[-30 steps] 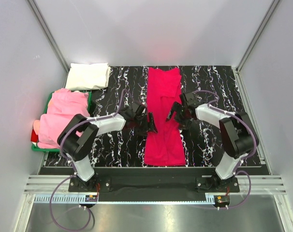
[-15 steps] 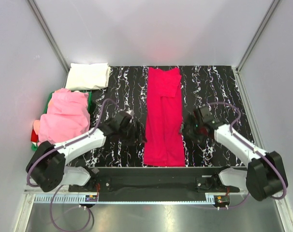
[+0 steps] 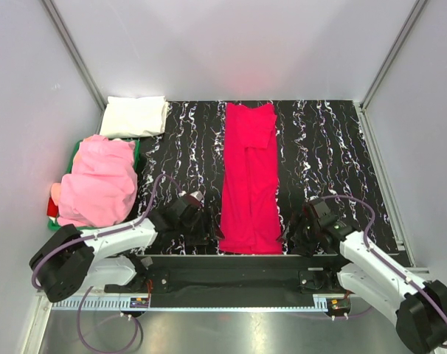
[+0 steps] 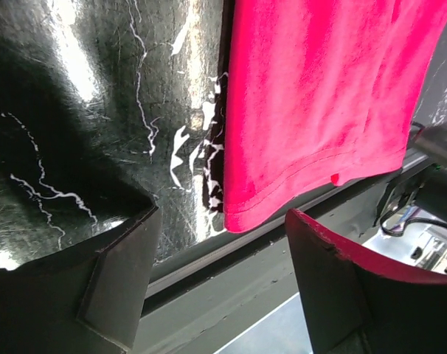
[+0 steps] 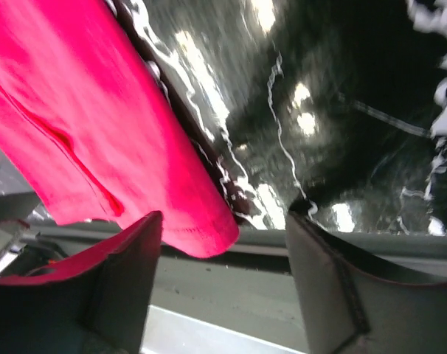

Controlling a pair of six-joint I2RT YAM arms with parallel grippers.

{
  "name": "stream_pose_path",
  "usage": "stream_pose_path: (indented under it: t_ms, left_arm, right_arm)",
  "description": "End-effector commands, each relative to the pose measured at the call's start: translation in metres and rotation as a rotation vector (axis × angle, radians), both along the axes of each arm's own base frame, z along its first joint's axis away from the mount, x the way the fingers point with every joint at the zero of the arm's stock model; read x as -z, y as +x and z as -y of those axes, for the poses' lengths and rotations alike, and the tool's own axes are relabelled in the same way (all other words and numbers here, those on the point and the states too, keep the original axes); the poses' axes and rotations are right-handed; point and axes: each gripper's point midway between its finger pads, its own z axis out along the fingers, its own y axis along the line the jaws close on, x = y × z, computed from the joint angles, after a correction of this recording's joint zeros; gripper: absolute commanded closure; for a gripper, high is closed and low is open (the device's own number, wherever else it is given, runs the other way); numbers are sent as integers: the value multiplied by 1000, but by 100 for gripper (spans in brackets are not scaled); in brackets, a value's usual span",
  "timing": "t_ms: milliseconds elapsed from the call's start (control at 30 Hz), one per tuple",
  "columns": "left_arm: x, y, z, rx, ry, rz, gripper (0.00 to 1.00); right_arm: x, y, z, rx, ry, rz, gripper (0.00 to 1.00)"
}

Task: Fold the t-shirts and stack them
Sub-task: Fold the tshirt

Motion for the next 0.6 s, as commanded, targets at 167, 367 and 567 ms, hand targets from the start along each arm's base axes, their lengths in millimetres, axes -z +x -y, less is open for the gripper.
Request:
stream_pose_path:
  t_ms: [167, 367, 567]
  left_arm:
    - [11, 7, 7, -39, -12, 5, 32]
    - [16, 3, 26, 0, -17, -6, 36]
    - [25, -4, 31, 21, 2, -25, 58]
  right_arm:
    - [5, -21, -9, 6, 59, -61, 47]
    - [8, -21, -11, -5, 54, -60, 57]
    - [10, -17, -17, -7, 79, -45, 73]
